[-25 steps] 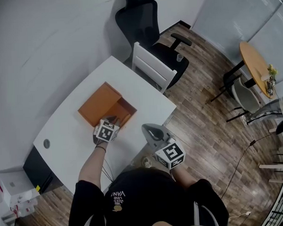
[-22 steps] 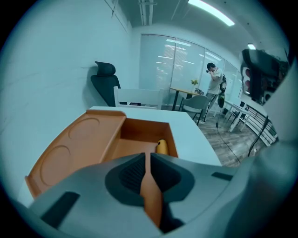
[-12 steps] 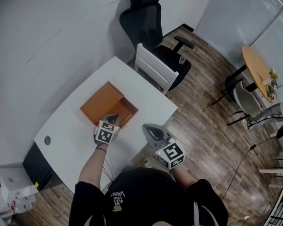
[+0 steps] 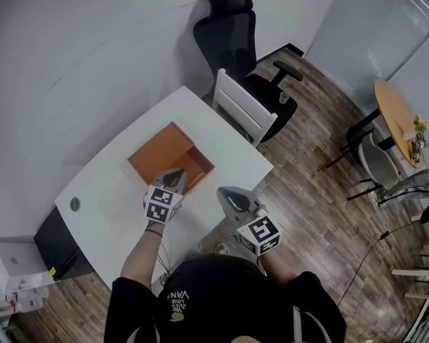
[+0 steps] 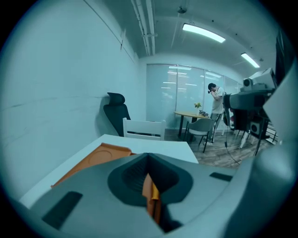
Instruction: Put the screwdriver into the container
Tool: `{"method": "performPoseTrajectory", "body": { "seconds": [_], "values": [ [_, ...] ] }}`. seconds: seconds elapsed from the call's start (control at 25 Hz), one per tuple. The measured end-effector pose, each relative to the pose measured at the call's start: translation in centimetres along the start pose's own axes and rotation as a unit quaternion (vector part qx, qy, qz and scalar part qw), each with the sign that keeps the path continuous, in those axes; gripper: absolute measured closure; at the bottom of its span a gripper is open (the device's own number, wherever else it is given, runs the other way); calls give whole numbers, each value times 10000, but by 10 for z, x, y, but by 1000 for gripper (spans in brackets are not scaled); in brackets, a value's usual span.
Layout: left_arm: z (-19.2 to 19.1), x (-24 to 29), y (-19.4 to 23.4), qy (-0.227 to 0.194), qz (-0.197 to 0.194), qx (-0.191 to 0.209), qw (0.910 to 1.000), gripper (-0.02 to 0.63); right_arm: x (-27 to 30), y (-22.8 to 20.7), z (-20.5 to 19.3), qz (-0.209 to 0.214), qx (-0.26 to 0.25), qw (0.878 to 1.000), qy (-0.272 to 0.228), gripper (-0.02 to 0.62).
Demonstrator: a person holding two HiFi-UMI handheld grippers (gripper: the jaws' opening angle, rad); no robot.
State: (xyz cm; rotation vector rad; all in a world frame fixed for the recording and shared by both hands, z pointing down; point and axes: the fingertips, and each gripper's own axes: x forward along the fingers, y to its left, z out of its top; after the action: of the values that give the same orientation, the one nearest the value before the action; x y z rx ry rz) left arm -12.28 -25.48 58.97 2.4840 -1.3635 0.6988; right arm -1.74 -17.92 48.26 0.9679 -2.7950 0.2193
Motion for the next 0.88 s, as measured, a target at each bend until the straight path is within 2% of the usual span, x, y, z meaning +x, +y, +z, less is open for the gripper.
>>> {"method": "performPoseTrajectory", "body": {
  "seconds": [0.48,0.88],
  "values": [
    [34,-52,-17,-750,264,-81,9968,589,-5,11,9,210,-147,9996,-120,583],
    [43,-89,-30,-1069,511,-78,9929,591,-10,13,14,296,-230,9991,-180,583]
  ]
}}
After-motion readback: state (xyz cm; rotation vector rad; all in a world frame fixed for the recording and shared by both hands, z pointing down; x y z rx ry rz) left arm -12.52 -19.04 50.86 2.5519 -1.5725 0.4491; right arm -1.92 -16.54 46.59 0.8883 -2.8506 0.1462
